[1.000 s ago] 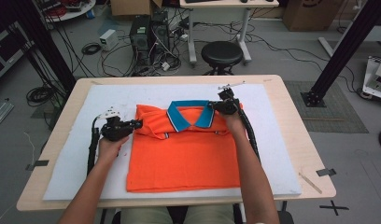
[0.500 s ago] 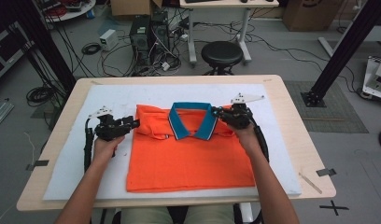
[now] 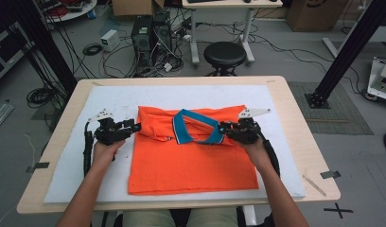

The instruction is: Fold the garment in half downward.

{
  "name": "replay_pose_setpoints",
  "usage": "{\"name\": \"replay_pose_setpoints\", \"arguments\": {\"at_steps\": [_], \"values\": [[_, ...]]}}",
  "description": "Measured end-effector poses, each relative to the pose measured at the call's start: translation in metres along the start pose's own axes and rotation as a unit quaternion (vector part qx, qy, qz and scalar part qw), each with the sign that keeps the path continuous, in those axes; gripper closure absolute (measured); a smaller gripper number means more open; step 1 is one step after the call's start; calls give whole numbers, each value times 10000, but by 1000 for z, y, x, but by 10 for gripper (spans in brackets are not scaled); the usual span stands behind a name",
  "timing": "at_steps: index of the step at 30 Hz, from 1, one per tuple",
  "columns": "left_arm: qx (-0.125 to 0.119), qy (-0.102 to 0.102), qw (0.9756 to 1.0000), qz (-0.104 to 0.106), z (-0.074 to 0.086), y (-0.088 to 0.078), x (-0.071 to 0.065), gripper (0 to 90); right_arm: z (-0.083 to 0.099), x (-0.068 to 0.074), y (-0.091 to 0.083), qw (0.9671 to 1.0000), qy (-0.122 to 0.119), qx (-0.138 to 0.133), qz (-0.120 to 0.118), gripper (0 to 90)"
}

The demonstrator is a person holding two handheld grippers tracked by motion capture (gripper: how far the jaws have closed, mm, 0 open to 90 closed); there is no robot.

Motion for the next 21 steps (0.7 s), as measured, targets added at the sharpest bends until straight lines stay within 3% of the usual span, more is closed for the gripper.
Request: {"name": "replay_pose_setpoints", "arguments": {"at_steps": [1, 4, 7, 12, 14, 16, 17, 18, 19, 20, 21], "values": [[-31, -12, 10000, -3, 0, 0, 0, 472, -5, -4, 0, 9999, 105, -18, 47, 591], [-59, -57, 10000, 3, -1, -1, 2, 464, -18, -15, 3, 9992, 240, 48, 317, 507], [-60, -65, 10000, 30, -1, 0, 2, 459, -28, -20, 23, 9987, 304, 310, 263, 454], [-28, -79, 9999, 71, -1, -1, 1, 456, -37, -17, 71, 9963, 195, 830, 62, 449], [-7, -73, 9999, 80, 0, -1, 1, 454, -40, -15, 90, 9944, 205, 1035, -27, 478], [30, -63, 9999, 109, 0, -1, 0, 454, -39, -15, 101, 9919, 114, 1265, 51, 510], [47, -44, 9999, 114, 1, -1, 0, 454, -38, -14, 110, 9902, 120, 1395, 2, 567], [64, -32, 9999, 131, 1, -1, -1, 454, -38, -14, 110, 9902, 120, 1395, 2, 567], [79, -16, 9999, 129, 1, -1, -1, 454, -36, -13, 114, 9885, 68, 1508, -22, 648], [90, -29, 9998, 154, 2, -1, -2, 454, -36, -13, 114, 9885, 68, 1508, -22, 648], [100, -12, 9998, 151, 2, -1, -2, 452, -35, -13, 115, 9881, 38, 1538, -22, 722]]}}
Point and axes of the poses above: each handheld gripper's, and its own axes: y roughly forward along the jaws, z roughly out of its underside, x roughly to its left, the point moved 7 cm from there along y, roughly forward along the jaws, and after that the axes turned 8 degrees about -y, right-handed, at the moved point
